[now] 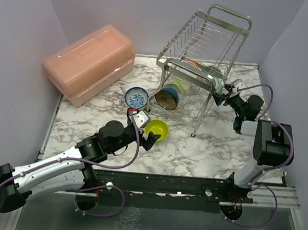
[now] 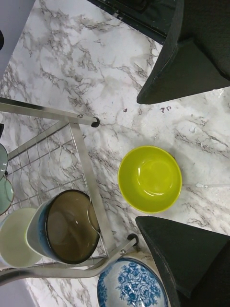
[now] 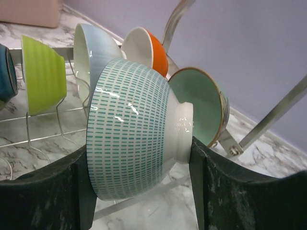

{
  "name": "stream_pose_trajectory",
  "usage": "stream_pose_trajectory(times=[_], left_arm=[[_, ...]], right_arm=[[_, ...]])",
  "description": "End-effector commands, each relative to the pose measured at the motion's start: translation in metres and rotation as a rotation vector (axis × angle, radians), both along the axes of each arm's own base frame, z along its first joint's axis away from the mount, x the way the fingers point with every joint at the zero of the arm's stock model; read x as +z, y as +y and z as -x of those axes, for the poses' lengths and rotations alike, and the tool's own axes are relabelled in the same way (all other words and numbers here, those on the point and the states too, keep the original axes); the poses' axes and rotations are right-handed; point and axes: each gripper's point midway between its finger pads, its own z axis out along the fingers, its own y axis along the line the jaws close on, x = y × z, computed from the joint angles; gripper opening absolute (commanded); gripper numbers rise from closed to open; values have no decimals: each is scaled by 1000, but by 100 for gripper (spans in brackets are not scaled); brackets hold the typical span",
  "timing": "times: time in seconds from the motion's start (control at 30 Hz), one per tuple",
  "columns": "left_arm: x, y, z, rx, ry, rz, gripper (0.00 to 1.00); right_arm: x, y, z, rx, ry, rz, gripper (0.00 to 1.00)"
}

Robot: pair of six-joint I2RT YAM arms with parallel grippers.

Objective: Load the bowls into the dish rack
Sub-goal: Place the bowl in the dish rack.

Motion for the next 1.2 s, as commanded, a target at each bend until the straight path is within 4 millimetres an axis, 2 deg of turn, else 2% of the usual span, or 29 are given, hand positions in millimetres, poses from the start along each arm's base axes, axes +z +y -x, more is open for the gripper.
stream_pose_trajectory(times=[0.0, 0.17, 0.53, 0.73, 0.97, 1.17], left_arm=[[-11, 13, -6, 59, -11, -43, 99], [-11, 17, -9, 73, -33, -69, 99], [-26, 20, -10, 80, -11, -139, 99], [-36, 22, -12, 97, 16, -183, 99], [-34, 23, -12, 101, 9, -178, 99], [-34, 24, -12, 99, 5, -177, 99]], right_arm=[[36, 15, -9, 159, -158, 37, 0], [21, 13, -24, 184, -125, 129, 1], [0, 8, -47, 206, -51, 214, 0], [-5, 14, -48, 254, -17, 207, 1], [-28, 28, -55, 259, 51, 292, 1], [-36, 29, -62, 241, 75, 323, 0]])
